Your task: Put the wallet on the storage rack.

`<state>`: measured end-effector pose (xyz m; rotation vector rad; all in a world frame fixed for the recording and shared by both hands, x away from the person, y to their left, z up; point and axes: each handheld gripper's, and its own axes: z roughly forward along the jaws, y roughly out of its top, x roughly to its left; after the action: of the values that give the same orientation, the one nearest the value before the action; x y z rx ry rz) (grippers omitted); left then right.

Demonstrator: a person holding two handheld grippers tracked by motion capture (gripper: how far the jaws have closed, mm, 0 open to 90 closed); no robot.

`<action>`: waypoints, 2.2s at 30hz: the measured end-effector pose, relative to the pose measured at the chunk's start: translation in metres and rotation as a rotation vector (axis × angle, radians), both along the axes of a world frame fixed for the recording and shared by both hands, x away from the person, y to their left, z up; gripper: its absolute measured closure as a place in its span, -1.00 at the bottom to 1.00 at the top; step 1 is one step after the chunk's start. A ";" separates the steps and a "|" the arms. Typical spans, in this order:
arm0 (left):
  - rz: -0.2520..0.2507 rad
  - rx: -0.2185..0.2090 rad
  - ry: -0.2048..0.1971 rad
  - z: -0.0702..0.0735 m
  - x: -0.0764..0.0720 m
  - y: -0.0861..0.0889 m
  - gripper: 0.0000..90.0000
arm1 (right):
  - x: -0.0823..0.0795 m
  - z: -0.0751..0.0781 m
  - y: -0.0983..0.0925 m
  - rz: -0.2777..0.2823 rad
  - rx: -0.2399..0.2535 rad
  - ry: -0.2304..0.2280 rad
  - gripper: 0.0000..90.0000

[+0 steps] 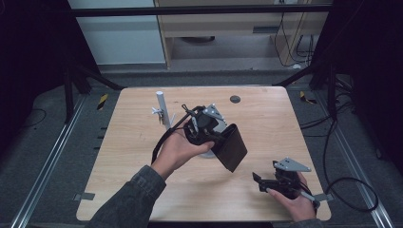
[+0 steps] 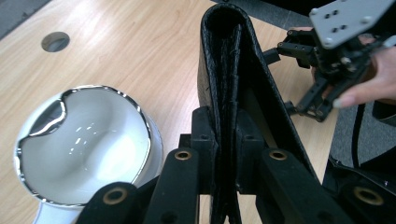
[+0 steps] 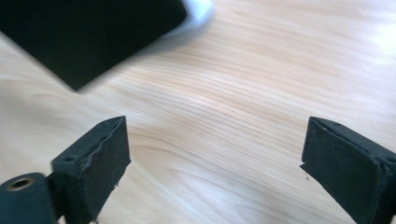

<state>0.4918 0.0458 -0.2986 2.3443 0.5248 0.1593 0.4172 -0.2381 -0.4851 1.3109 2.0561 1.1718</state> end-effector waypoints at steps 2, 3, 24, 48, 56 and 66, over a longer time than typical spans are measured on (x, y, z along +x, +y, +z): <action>0.003 0.002 -0.002 0.003 0.001 0.002 0.81 | 0.003 -0.003 -0.005 -0.035 0.010 0.020 -0.87; 0.004 -0.001 -0.002 0.004 0.001 0.002 0.82 | 0.005 -0.004 -0.008 -0.058 0.014 0.034 -0.87; 0.028 -0.034 -0.046 0.030 0.007 0.002 0.82 | 0.019 -0.026 -0.006 -0.100 -0.078 0.138 -0.90; 0.133 -0.080 -0.076 0.049 0.032 0.026 0.82 | 0.027 -0.028 0.002 -0.095 -0.150 0.131 -0.99; 0.172 -0.082 -0.078 0.046 0.038 0.037 0.82 | 0.027 -0.028 0.002 -0.097 -0.150 0.132 -0.99; 0.204 -0.077 -0.067 0.036 0.046 0.044 0.82 | 0.027 -0.028 0.002 -0.097 -0.151 0.130 -0.99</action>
<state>0.5378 0.0895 -0.2631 2.2003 0.7242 0.3057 0.4439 -0.2364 -0.5132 1.4277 2.1001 0.8928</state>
